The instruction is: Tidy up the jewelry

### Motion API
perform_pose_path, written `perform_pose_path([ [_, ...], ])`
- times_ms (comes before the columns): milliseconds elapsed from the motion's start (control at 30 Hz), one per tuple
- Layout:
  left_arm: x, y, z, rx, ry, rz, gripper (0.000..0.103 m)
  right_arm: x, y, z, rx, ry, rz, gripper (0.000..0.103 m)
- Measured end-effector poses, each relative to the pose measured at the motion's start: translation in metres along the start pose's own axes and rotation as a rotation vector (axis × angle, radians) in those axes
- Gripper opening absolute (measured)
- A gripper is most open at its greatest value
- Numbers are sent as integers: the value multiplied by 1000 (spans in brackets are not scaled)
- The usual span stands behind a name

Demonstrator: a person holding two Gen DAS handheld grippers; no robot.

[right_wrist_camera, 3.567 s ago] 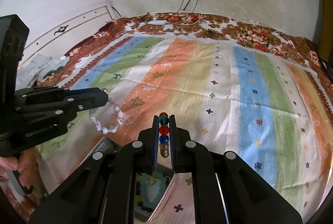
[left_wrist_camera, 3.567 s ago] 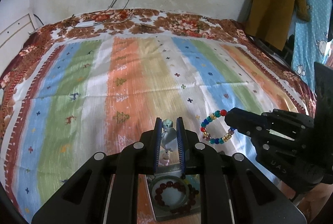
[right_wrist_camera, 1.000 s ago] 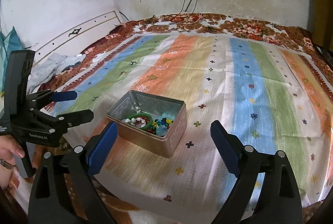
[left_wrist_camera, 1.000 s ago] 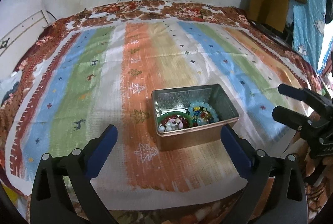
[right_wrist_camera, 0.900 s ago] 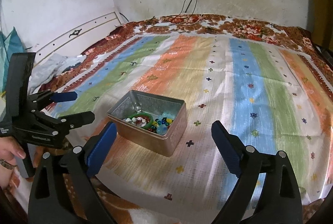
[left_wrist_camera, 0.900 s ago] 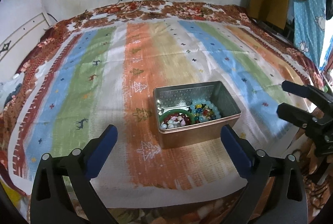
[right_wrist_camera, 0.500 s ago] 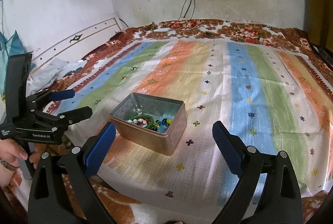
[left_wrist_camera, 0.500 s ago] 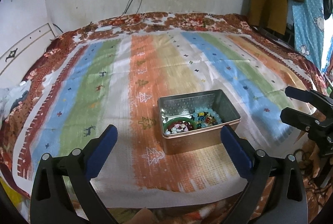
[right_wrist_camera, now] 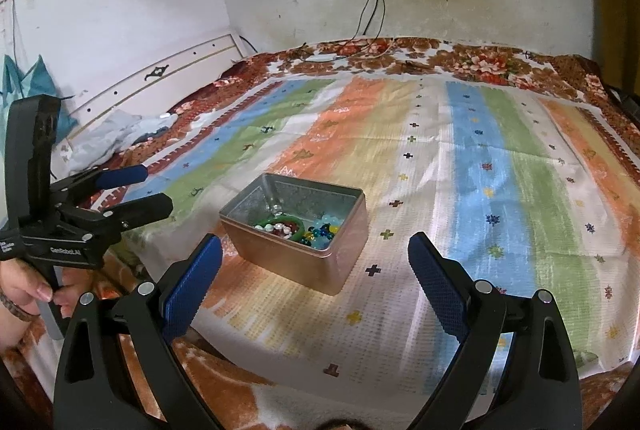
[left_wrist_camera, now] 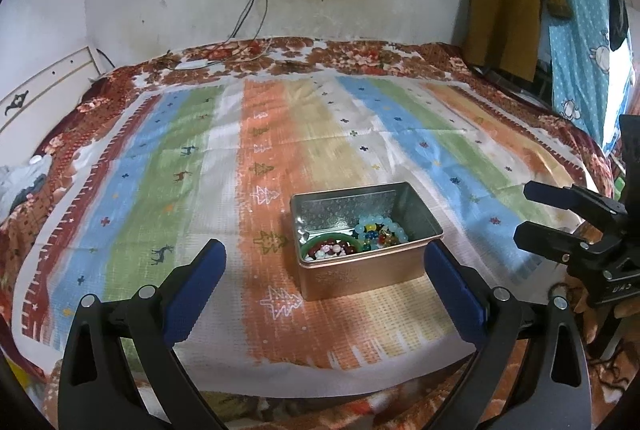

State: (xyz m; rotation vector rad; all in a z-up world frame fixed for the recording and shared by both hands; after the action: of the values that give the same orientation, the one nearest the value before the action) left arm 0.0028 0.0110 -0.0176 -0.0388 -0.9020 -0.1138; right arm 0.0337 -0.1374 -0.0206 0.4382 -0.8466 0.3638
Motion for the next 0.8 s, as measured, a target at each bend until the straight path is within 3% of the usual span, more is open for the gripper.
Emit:
perform_pose_path([
  [800,-4,-3,-2,4,12,-12,97,-5,7,0,13,-1,28,95],
])
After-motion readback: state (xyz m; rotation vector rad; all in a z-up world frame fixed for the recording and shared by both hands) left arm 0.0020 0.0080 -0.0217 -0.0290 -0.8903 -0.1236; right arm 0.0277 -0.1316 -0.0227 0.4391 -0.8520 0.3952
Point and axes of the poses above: each gripper's, at about its wrist camera, not at the fingertips, and z roughly against the way its jaws point, y to its left, x to its top, the point moved 3 cm from there along -z, roughly the way its jaws point, and after that the axes turned 5 degrees about -z, right-handed, at the moved point
